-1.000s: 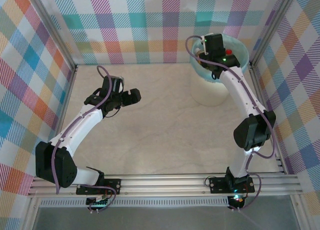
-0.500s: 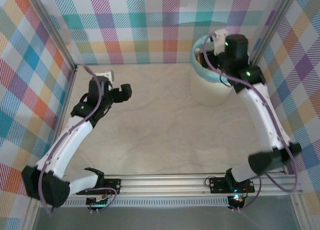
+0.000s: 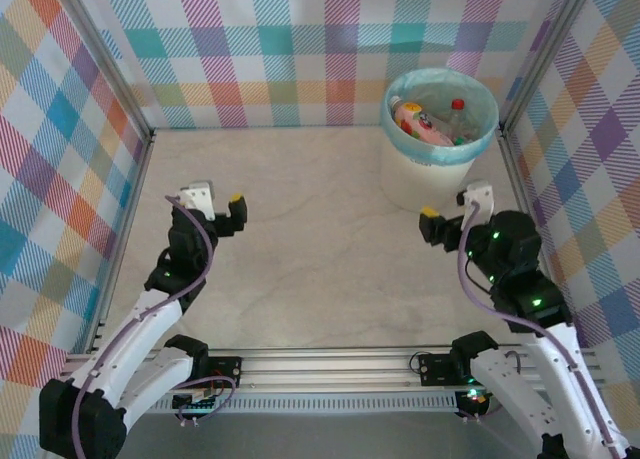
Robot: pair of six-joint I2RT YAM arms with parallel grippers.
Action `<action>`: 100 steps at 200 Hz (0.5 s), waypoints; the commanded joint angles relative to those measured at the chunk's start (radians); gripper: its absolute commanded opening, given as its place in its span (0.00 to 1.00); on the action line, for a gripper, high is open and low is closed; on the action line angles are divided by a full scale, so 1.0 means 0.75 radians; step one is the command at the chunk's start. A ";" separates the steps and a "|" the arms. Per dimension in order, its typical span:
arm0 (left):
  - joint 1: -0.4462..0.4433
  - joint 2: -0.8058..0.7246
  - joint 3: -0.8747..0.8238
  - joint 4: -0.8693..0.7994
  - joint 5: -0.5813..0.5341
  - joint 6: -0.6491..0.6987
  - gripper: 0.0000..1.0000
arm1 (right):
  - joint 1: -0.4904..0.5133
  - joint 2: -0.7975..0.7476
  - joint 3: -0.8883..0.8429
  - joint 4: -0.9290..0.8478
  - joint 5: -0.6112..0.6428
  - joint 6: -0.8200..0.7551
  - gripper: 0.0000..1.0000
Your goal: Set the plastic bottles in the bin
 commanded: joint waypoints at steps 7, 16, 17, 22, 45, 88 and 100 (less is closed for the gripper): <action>0.019 -0.002 -0.168 0.332 -0.104 0.026 0.98 | 0.001 -0.099 -0.289 0.168 0.214 0.030 0.81; 0.019 0.012 -0.191 0.340 -0.133 0.051 0.98 | 0.000 -0.092 -0.384 0.277 0.285 0.019 0.81; 0.019 0.014 -0.193 0.340 -0.137 0.052 0.98 | 0.000 -0.090 -0.394 0.290 0.288 0.017 0.81; 0.019 0.020 -0.203 0.343 -0.157 0.060 0.98 | 0.000 -0.074 -0.439 0.357 0.312 0.013 0.81; 0.022 0.038 -0.281 0.461 -0.179 0.099 0.98 | -0.002 0.051 -0.622 0.680 0.311 -0.011 0.81; 0.085 0.168 -0.280 0.470 -0.114 0.117 0.97 | -0.043 0.307 -0.828 1.179 0.206 -0.086 0.82; 0.120 0.192 -0.285 0.509 -0.053 0.109 0.97 | -0.074 0.381 -0.835 1.253 0.191 -0.081 0.82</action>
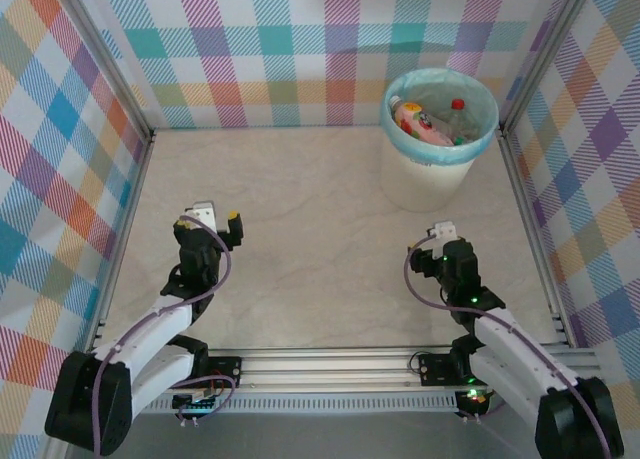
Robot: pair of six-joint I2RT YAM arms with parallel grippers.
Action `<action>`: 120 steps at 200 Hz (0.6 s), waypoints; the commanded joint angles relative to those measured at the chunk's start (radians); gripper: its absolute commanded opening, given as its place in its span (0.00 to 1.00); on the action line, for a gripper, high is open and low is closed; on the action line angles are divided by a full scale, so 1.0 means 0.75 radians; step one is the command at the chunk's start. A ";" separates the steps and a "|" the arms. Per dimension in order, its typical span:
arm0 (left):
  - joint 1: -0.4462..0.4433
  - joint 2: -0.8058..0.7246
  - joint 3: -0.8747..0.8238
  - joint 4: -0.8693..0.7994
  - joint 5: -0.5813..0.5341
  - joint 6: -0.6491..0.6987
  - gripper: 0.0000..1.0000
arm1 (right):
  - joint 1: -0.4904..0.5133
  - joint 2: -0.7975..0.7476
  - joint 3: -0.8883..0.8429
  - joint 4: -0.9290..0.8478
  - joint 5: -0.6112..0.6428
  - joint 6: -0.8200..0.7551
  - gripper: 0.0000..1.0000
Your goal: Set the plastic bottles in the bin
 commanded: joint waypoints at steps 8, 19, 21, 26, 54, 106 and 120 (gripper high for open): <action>0.086 0.058 -0.015 0.140 0.112 0.006 0.97 | -0.072 0.141 -0.018 0.441 -0.060 -0.031 0.82; 0.113 0.088 -0.011 0.170 0.156 -0.008 0.97 | -0.100 0.197 -0.020 0.500 -0.086 -0.014 0.81; 0.116 0.096 -0.011 0.174 0.162 -0.010 0.97 | -0.104 0.207 -0.022 0.511 -0.095 -0.012 0.82; 0.126 0.108 -0.009 0.188 0.170 -0.019 0.97 | -0.115 0.232 -0.026 0.545 -0.116 -0.010 0.81; 0.163 0.246 0.000 0.299 0.228 -0.048 0.97 | -0.154 0.391 -0.041 0.754 -0.187 -0.003 0.82; 0.270 0.410 0.069 0.341 0.427 -0.036 0.97 | -0.326 0.739 0.020 1.119 -0.359 0.022 0.81; 0.300 0.407 0.063 0.347 0.472 -0.048 0.97 | -0.399 0.852 0.021 1.226 -0.407 0.085 0.81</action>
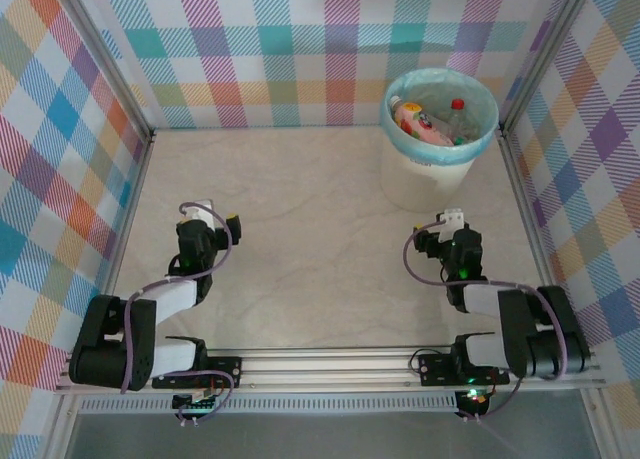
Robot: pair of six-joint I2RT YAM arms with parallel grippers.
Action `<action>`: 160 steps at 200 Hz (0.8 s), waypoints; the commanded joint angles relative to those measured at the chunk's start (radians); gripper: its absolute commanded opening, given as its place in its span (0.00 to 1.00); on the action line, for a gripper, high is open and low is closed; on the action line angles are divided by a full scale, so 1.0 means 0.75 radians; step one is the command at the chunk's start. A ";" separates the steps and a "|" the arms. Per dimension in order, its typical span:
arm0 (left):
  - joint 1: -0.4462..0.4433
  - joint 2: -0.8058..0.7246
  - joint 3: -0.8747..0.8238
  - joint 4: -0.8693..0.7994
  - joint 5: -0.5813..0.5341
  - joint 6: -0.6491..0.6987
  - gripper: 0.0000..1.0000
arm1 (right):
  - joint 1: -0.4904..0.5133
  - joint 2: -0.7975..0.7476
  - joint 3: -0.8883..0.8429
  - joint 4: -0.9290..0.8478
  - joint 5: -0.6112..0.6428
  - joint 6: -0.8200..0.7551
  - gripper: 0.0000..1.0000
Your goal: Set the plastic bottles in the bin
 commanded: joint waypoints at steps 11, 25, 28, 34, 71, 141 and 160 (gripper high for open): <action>0.068 -0.008 0.037 0.096 0.168 -0.026 0.97 | -0.129 0.208 0.030 0.376 -0.163 0.120 0.81; 0.070 -0.018 0.036 0.107 0.218 -0.019 0.97 | -0.162 0.265 0.024 0.447 -0.237 0.132 0.80; 0.070 -0.020 0.034 0.114 0.224 -0.020 0.97 | -0.167 0.271 0.025 0.453 -0.253 0.133 0.80; 0.070 -0.023 0.035 0.130 0.236 -0.028 0.97 | -0.176 0.267 0.028 0.437 -0.280 0.132 0.80; 0.069 0.012 0.093 0.083 0.301 -0.016 0.97 | -0.188 0.260 0.039 0.410 -0.316 0.133 0.82; 0.070 0.068 -0.015 0.162 0.168 -0.024 0.99 | -0.192 0.250 0.068 0.341 -0.313 0.137 0.89; 0.069 0.175 0.003 0.250 0.181 -0.023 0.99 | -0.193 0.246 0.090 0.293 -0.316 0.139 0.92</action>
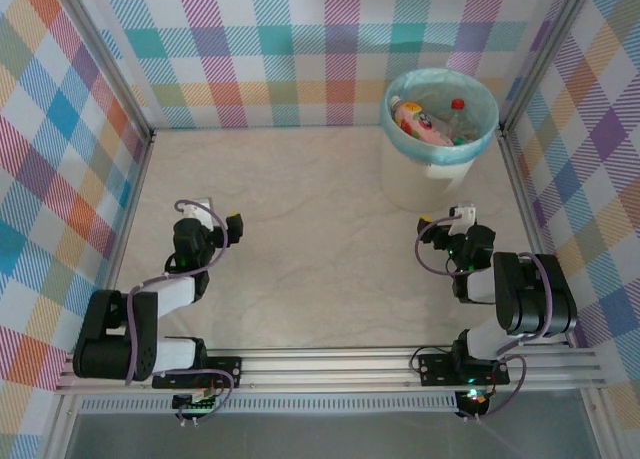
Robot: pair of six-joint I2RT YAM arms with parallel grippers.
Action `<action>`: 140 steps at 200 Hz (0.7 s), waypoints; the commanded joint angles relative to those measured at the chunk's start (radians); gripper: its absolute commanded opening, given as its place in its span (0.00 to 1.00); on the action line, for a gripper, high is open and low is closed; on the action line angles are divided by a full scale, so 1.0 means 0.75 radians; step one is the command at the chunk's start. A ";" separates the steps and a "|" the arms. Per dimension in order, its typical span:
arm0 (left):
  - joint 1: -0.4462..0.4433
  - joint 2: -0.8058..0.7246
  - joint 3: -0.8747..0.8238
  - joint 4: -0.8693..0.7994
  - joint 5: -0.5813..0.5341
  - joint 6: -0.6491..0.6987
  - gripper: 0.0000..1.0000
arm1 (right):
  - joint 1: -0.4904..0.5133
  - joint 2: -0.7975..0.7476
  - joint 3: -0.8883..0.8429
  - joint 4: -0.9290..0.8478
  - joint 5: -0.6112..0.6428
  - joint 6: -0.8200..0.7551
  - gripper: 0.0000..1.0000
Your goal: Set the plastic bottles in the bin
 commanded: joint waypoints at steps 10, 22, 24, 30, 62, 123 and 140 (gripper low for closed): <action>0.014 0.178 0.014 0.201 0.001 -0.002 0.99 | -0.011 -0.017 0.052 -0.049 -0.025 0.017 0.93; 0.014 0.273 0.018 0.278 0.029 0.007 0.99 | -0.009 -0.018 0.057 -0.061 -0.021 0.020 0.93; 0.014 0.285 0.020 0.286 0.034 0.011 0.99 | -0.012 -0.018 0.058 -0.061 -0.022 0.021 0.93; 0.014 0.312 0.031 0.296 0.048 0.018 0.99 | -0.014 -0.017 0.057 -0.060 -0.023 0.023 0.94; 0.013 0.307 0.072 0.204 0.083 0.042 1.00 | -0.016 -0.017 0.083 -0.109 0.048 0.052 0.99; -0.004 0.316 0.136 0.091 0.020 0.035 1.00 | 0.061 -0.008 0.204 -0.329 0.177 0.007 1.00; -0.006 0.314 0.133 0.094 0.018 0.037 1.00 | 0.062 -0.007 0.208 -0.335 0.171 0.000 1.00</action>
